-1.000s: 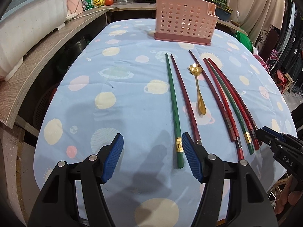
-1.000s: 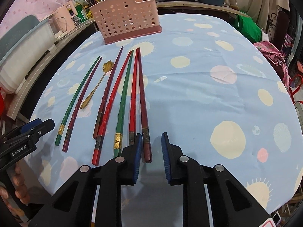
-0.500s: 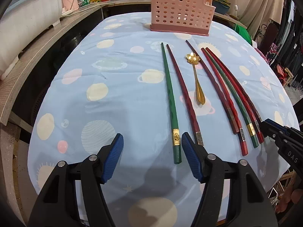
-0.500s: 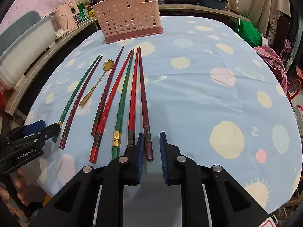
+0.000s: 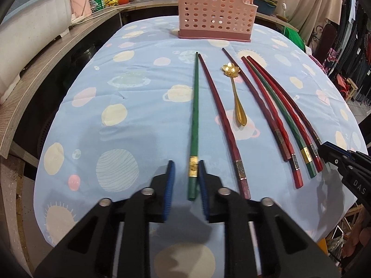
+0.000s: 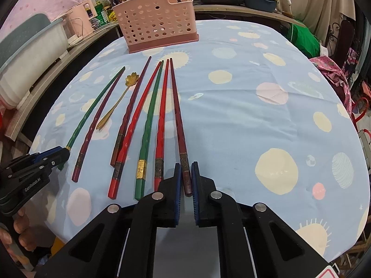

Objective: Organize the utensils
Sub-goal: 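Grasp a red chopstick with the right gripper while the left grasps a green one, then lift both chopsticks and lower them tip-first into the pink caddy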

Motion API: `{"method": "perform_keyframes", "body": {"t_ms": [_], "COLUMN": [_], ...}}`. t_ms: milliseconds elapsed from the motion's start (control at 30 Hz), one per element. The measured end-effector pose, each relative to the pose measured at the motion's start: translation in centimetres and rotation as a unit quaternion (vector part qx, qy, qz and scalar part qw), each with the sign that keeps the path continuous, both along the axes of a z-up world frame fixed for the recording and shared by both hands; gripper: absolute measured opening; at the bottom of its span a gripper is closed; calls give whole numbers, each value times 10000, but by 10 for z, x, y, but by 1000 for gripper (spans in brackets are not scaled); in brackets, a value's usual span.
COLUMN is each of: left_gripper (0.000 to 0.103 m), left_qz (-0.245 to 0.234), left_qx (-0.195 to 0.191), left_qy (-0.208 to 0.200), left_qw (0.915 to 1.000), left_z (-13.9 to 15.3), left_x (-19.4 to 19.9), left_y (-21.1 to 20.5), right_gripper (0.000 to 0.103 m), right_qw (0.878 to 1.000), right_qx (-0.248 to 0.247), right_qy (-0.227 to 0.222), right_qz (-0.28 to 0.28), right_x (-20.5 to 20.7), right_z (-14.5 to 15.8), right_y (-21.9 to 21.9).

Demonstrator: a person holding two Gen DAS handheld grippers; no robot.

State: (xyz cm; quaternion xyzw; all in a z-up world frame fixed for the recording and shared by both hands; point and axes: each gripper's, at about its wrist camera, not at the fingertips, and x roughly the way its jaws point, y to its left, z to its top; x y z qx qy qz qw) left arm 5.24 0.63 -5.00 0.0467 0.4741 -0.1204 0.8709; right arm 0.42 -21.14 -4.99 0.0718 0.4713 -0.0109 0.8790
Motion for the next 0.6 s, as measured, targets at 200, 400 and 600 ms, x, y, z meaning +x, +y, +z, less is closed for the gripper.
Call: {"method": "perform_keyframes", "body": {"t_ms": [200,400,600], "left_gripper": [8,7,7], "left_qz": [-1,90,129], "left_qx": [-97,-218,-461], "left_qy": [99,55,-127], "left_qw": [9999,9997,9988], "left_z": [1,16,48], "left_x": [2,0,2], "left_y": [2,8,15], "right_gripper": [8,8,8], "right_qw": [10000,9997,9983], "right_qx": [93,148,243], "right_qy": [16,-173,-514], "right_qz": [-12,-20,-97], "right_x": [0,-3,-4], "right_z": [2,19,50], "right_y": [-2,-3,-10]}}
